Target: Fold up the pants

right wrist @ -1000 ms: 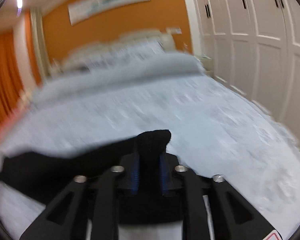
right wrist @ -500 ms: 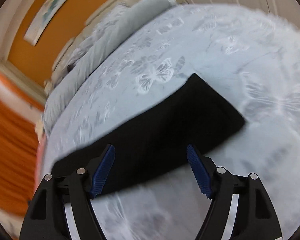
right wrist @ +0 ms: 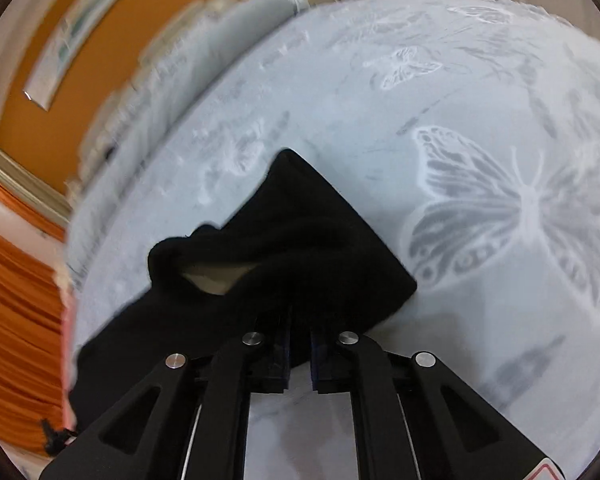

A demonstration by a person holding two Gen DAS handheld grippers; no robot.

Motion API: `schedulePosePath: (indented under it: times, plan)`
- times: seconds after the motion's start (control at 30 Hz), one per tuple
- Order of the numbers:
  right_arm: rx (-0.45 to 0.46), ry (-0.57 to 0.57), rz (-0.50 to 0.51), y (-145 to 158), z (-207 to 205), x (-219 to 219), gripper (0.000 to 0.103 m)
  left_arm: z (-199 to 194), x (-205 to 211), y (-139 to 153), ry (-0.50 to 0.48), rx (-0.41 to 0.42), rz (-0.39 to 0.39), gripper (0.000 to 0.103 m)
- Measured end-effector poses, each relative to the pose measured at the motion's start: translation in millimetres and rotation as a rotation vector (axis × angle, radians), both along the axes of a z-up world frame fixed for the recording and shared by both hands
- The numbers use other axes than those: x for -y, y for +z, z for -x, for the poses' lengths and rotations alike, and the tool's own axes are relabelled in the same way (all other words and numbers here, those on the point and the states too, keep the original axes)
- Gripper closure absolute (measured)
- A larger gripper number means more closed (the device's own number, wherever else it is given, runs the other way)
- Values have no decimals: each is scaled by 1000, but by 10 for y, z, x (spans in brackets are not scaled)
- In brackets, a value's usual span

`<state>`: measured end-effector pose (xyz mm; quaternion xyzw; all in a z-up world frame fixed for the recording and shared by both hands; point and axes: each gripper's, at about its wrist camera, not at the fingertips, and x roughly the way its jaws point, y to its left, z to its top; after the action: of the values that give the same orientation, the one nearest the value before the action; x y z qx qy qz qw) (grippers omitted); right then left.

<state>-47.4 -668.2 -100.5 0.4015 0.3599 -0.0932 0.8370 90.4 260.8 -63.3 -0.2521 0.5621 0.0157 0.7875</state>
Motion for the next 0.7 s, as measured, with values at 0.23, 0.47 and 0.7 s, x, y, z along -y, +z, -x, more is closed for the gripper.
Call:
schedulePosePath:
  times: [0.23, 0.47, 0.7]
  plan:
    - [3, 7, 41, 149, -182, 5, 56, -66, 39, 22, -24, -15, -26, 68]
    - [-99, -61, 146, 123, -228, 176, 94, -77, -84, 39, -21, -7, -9, 68]
    - [-9, -207, 389, 743, 277, -385, 56, 154, -18, 433, -56, 117, -50, 68]
